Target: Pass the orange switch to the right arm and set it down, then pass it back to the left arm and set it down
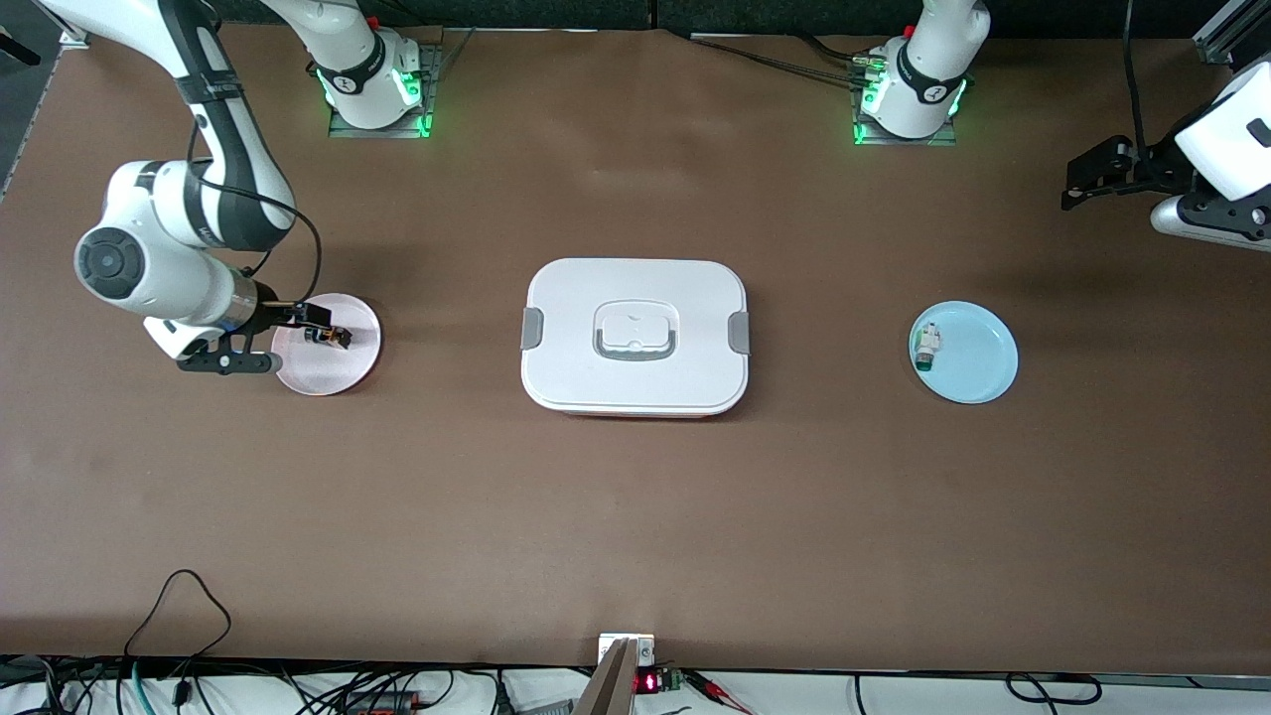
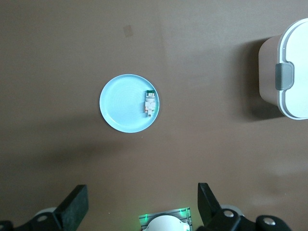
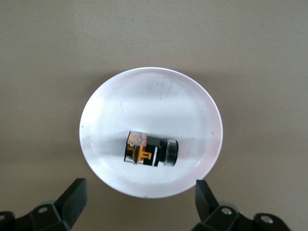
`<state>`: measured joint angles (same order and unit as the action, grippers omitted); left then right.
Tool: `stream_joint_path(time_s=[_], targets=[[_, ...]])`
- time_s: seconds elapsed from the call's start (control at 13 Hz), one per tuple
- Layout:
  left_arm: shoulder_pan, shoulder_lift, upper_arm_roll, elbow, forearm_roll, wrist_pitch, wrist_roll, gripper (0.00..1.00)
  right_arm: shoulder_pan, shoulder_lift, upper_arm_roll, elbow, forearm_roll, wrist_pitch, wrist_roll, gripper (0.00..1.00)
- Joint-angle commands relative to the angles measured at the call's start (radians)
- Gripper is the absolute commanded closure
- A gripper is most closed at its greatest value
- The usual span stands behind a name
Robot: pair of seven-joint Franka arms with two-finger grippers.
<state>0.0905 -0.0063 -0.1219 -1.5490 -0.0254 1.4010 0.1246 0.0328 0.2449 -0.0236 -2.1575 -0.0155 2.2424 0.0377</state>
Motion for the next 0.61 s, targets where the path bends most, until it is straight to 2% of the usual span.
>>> stream_joint_path(time_s=[0.0,0.54], targets=[[0.008,-0.015,-0.001,-0.01,-0.014,-0.008,0.024,0.0,0.003,-0.019,-0.001,-0.105,-0.004,0.138,0.013,0.0],[0.008,-0.015,-0.001,-0.01,-0.016,-0.01,0.024,0.0,-0.013,0.042,-0.001,-0.108,-0.017,0.215,0.07,0.0]])
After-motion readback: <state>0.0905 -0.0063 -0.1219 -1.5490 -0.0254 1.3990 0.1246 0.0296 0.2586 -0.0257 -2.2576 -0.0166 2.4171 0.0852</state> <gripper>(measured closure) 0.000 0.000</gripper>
